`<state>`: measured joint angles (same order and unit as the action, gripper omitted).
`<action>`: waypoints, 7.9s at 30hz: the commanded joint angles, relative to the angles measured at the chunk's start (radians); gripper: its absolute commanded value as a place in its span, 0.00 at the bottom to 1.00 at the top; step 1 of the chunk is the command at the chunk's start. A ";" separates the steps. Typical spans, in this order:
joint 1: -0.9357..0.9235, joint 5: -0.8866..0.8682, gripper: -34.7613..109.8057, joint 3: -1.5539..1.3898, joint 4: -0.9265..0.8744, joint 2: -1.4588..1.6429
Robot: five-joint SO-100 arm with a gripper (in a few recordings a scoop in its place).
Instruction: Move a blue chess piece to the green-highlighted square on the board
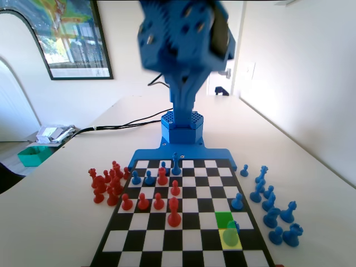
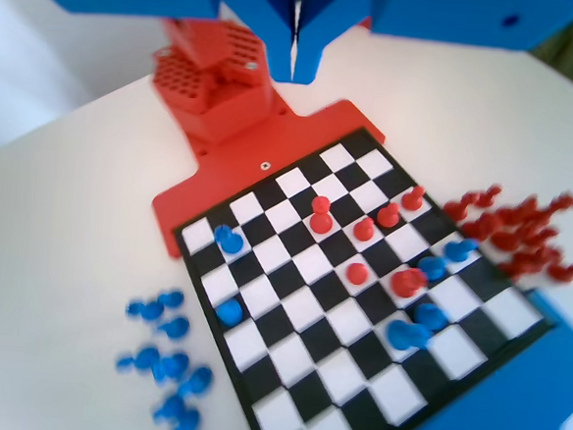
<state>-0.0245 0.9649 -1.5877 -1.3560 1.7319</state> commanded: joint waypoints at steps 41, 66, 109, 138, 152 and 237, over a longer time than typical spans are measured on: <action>0.235 -0.423 0.34 0.202 0.239 -0.609; 0.210 -0.354 0.35 0.184 0.354 -0.704; 0.229 -0.337 0.25 0.267 0.360 -0.742; 0.252 -0.347 0.25 0.133 0.258 -0.534; 0.238 -0.324 0.25 0.054 0.308 -0.532; -0.008 0.827 0.25 -0.586 -0.227 1.278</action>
<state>-0.0368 1.7779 -2.1737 -1.5953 2.9652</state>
